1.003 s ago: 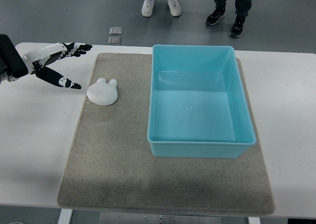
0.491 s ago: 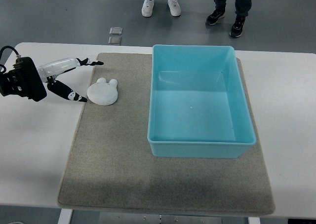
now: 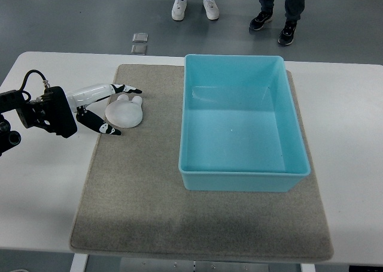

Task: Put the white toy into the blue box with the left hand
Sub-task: 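Close the left hand fingers around the white bunny toy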

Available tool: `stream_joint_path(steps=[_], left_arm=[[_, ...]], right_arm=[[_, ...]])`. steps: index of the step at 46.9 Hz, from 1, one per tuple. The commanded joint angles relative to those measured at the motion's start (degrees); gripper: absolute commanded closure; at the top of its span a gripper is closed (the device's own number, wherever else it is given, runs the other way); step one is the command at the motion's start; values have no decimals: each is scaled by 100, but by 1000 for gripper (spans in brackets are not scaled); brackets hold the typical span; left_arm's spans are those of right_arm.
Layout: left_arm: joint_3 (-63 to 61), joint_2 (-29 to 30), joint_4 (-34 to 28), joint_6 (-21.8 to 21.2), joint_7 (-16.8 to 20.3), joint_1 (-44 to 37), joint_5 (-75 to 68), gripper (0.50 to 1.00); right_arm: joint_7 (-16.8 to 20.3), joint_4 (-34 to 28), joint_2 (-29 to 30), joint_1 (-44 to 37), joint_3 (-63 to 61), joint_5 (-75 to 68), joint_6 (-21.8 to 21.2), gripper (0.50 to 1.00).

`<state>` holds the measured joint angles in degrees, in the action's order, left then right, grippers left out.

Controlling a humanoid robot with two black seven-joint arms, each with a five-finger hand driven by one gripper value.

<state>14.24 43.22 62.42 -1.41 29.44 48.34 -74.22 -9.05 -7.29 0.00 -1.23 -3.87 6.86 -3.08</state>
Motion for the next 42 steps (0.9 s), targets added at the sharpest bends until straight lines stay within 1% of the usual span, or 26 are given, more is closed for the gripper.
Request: stream_joint_path(steps=[1, 3, 5, 17, 30, 34, 37, 42], left_arm=[[0, -16, -72, 0, 1, 61, -101, 617], [0, -24, -107, 0, 1, 70, -110, 632], [0, -24, -133, 0, 1, 87, -110, 636], [0, -33, -221, -26, 18, 96, -180, 656], [-17, -33, -230, -35, 62, 96, -347, 664], [-131, -33, -247, -70, 62, 105, -427, 681], [-237, -51, -318, -193, 62, 105, -436, 688], [-325, -51, -335, -325, 71, 114, -471, 720]], right_arm=[[0, 0, 0, 0, 0, 0, 0, 564], [0, 0, 0, 0, 0, 0, 0, 564], [0, 0, 0, 0, 0, 0, 0, 564], [0, 0, 0, 0, 0, 0, 0, 564], [0, 0, 0, 0, 0, 0, 0, 564], [0, 0, 0, 0, 0, 0, 0, 564], [0, 0, 0, 0, 0, 0, 0, 564], [0, 0, 0, 0, 0, 0, 0, 564]])
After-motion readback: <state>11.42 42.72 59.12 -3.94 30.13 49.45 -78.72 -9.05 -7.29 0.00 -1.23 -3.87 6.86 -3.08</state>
